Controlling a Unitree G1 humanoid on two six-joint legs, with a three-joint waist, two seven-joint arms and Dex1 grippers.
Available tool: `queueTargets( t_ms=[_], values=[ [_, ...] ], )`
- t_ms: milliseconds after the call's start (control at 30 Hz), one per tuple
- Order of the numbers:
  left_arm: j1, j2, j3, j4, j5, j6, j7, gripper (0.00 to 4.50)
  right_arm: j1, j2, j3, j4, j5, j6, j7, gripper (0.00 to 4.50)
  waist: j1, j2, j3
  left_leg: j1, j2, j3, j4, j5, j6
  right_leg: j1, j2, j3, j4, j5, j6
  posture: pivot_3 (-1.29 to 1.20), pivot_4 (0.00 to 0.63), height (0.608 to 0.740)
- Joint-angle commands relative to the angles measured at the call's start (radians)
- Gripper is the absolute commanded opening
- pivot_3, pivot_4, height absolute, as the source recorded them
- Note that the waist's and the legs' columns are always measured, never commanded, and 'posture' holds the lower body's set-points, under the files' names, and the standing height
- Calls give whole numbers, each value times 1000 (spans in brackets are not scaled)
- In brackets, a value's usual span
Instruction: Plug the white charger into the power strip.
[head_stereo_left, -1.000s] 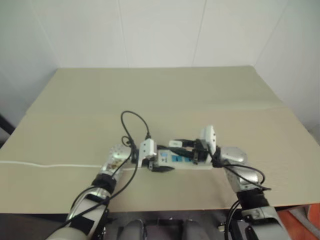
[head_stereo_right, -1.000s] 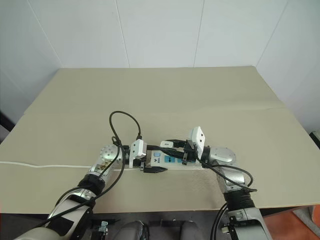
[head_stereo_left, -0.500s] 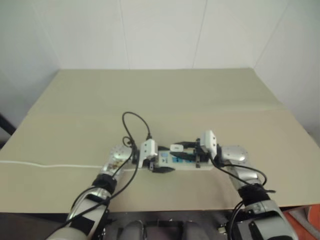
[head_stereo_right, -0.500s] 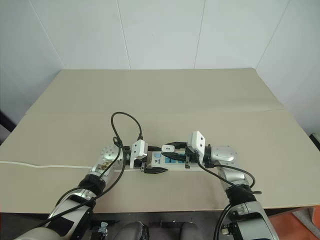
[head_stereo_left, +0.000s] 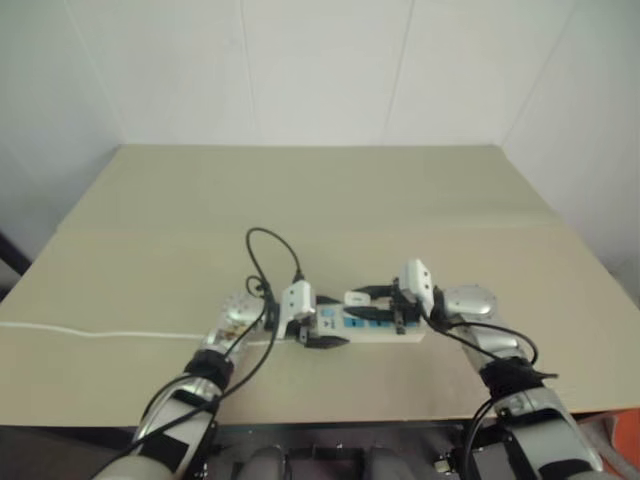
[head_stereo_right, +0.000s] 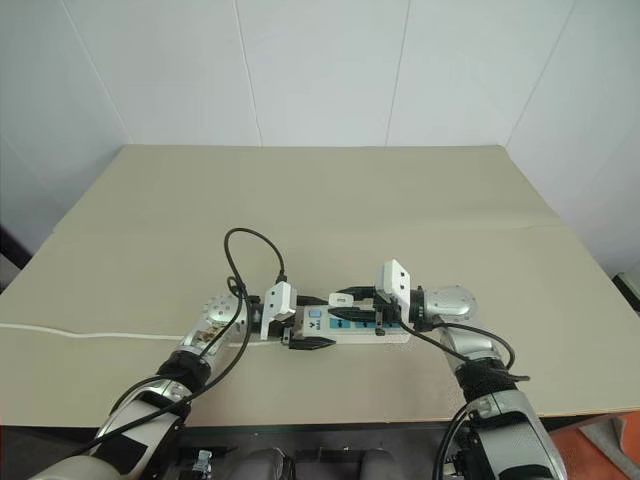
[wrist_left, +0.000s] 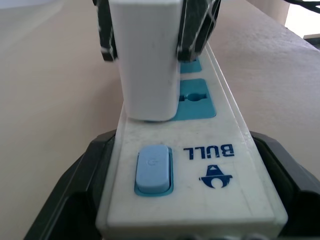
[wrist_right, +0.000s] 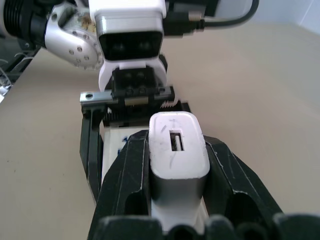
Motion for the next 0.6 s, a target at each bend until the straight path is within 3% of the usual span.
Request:
queueTargets(
  t_ms=[33,600],
  values=[
    [29,35,-33,5,44,-13,-42,3368,14,-51,19,143,-107,72,-32,1175,-1,0,0,0,0,0,0,0,0,0,0,0,0,0,0,0,150,740],
    [38,41,-34,-5,43,-17,-36,3368,-34,2,115,171,-130,128,26,1175,-8,-1,-2,2,1,0,-2,0,0,0,0,1,1,0,0,0,150,740]
  ],
)
